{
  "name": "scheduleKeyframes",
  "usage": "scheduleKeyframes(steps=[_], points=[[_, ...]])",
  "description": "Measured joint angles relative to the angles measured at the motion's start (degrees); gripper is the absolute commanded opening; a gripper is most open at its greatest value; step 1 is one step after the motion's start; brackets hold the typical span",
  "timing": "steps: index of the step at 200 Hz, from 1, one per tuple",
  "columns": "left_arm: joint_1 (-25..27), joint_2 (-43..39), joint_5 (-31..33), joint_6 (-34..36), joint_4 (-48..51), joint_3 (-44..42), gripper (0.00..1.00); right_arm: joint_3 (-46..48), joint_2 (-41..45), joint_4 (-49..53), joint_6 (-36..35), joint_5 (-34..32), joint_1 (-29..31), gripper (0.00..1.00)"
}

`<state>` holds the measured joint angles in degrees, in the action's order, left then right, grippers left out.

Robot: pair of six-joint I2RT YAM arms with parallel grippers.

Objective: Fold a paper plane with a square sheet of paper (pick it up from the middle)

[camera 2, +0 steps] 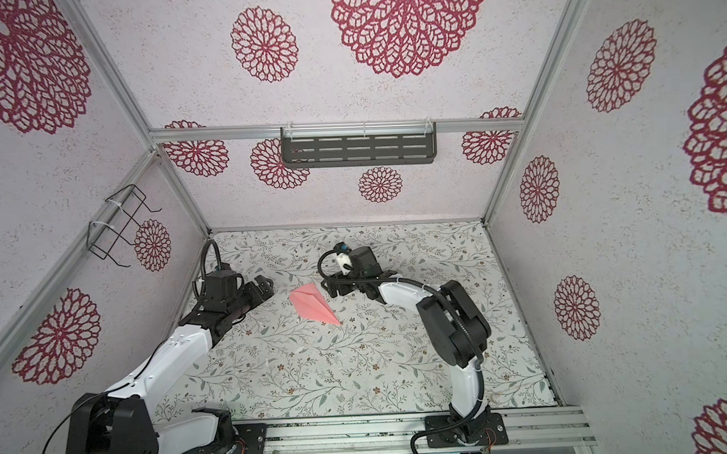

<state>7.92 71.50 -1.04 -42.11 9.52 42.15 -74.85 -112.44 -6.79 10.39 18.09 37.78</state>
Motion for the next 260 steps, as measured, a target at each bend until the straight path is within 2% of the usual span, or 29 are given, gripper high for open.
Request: scheduleKeyframes(steps=[31,60,118,171,219,260], points=[[-0.44,0.2,-2.01,-1.53,-3.08,-2.45,0.97,-7.56,-6.97,4.63,-3.98,3.89,3.63,0.66],[-1.07,0.17,-3.02,-2.38,-4.04,-4.09,0.97,-13.03,-11.54,8.74,-6.8,6.86,4.44,0.48],[-1.62,0.17,-4.79,-2.56,-5.01,-4.11,0.97,-16.55,-14.03,12.72,-10.73,8.76,4.22,0.09],[-2.01,-2.78,-8.7,-4.15,-6.32,-4.66,0.97,-16.02,-13.07,10.38,-8.11,12.37,4.2,0.05],[-1.68,-7.17,-19.17,-10.8,-19.69,-12.61,0.97,-13.0,-7.15,0.92,4.55,17.05,3.52,0.05],[1.16,-8.44,-23.8,-12.41,-26.69,-16.26,1.0,-11.5,-4.11,-8.02,16.0,21.18,3.02,0.06]])
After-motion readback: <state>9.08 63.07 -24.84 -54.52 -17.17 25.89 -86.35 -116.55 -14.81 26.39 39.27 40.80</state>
